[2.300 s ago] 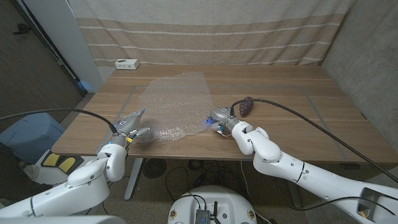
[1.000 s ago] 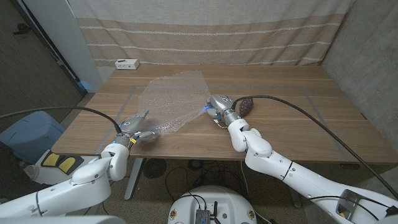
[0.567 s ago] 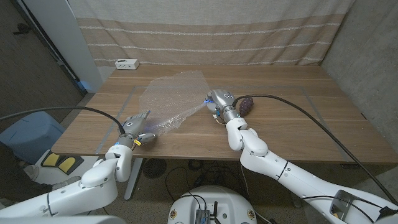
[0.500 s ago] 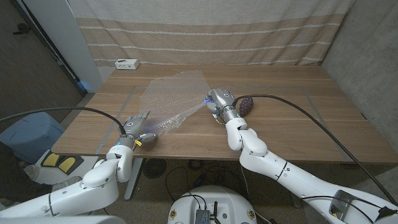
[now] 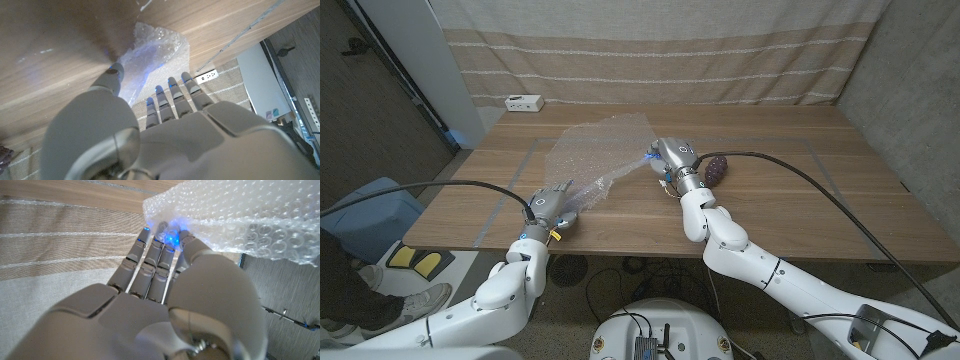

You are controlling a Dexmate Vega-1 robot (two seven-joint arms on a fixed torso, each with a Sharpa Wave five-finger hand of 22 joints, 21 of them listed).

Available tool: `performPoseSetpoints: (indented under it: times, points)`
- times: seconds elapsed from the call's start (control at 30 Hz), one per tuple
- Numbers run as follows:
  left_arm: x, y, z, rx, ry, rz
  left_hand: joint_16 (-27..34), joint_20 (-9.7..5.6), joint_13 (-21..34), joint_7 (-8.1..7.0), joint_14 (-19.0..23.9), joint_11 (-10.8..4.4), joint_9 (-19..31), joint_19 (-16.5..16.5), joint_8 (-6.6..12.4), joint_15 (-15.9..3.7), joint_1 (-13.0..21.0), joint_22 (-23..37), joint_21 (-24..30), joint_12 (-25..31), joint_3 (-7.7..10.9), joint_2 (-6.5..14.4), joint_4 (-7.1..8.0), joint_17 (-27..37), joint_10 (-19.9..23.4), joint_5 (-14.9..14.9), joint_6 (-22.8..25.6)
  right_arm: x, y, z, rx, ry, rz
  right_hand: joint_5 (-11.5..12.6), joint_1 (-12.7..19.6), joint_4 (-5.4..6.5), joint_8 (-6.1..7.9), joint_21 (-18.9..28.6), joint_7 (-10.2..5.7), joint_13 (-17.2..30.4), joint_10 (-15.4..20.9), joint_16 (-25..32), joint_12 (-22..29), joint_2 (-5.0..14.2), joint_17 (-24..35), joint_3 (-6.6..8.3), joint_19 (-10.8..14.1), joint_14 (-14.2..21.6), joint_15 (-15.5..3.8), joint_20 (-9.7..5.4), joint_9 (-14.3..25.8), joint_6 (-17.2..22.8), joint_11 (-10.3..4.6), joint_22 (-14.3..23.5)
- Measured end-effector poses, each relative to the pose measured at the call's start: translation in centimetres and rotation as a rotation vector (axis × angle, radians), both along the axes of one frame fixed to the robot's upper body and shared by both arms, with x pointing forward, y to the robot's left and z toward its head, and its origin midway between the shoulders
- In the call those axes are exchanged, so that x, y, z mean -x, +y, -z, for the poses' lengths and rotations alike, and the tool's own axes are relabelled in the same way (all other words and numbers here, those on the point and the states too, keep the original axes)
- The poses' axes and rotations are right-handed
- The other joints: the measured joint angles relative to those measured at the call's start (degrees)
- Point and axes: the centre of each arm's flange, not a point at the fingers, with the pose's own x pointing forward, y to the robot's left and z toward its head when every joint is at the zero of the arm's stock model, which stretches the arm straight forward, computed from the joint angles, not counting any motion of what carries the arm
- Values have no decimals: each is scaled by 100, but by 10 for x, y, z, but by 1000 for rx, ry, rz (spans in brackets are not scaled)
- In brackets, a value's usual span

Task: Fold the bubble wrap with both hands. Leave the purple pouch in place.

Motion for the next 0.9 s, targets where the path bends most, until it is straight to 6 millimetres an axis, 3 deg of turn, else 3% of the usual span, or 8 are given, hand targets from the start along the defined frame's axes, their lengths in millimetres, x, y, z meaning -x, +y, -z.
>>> performPoseSetpoints:
  times: [0.07, 0.17, 0.33, 0.43, 0.63, 0.9]
  points:
    - [-2, -3, 2, -23, -2, -14, 82, -69, 0, 28, 354, -29, 21, 218, 36, -9, 300, 25, 112, 25, 17, 134, -17, 3, 302, -52, 224, 2, 0, -1, -3, -11, -8, 0, 0, 0, 0, 0, 0, 11, 0, 0, 0, 0, 0, 0, 0, 10, -10, 0, -1, 0, 0, 0]
    - [-4, -6, 5, -41, 2, -27, 271, -185, 14, 78, 994, -86, 22, 591, 206, -35, 821, 86, 355, 189, 6, 320, -38, 46, 1035, -57, 981, 3, -2, -3, -11, -25, -14, 0, 0, 0, -1, 27, 0, 19, 0, 0, 0, 0, 0, 0, 0, 10, -10, 0, -8, 0, 0, 0]
    - [-9, -8, 9, -70, 3, -62, 632, -232, 25, 260, 2125, -135, 43, 1071, 651, -158, 1347, 193, 810, 565, -75, 716, -29, 74, 2635, -74, 2949, 4, -4, -5, -21, -41, -16, 0, -2, -4, -7, 29, 9, 26, -1, 0, 22, -1, 21, -4, -1, 10, -10, 0, -26, 9, 0, 0]
    - [-9, -8, 8, -87, -16, -91, 628, -232, 53, 348, 2382, -131, 53, 1106, 867, -226, 1448, 248, 973, 850, 146, 1053, 77, 63, 3359, -30, 3827, 4, -6, -5, -24, -42, -14, -1, -9, 8, -17, 29, 10, 46, -1, 0, 23, -9, 30, 8, -1, 10, -9, 0, -29, 10, 0, 0]
    - [-7, -9, 7, -99, -58, -124, 523, -211, 213, 308, 2411, -154, 106, 1083, 911, -254, 1395, 279, 1054, 893, 293, 1177, 194, 36, 3527, -46, 4049, 2, -10, -4, -21, -33, 1, -7, -24, 9, -24, 27, 11, 49, -23, 0, 26, -24, 80, 9, -24, 10, -10, -23, -28, 11, -22, -1]
    - [5, -5, -14, -73, -112, -129, 440, -211, 251, 398, 2411, -163, 115, 1083, 932, -254, 1397, 279, 1119, 893, 386, 1222, 211, 9, 3536, -64, 4162, 1, -21, 1, -6, 1, 39, -19, -53, -8, -45, 27, 18, 82, -39, -46, 38, -54, 80, 25, -23, -13, 13, -22, 5, 17, -38, -1]
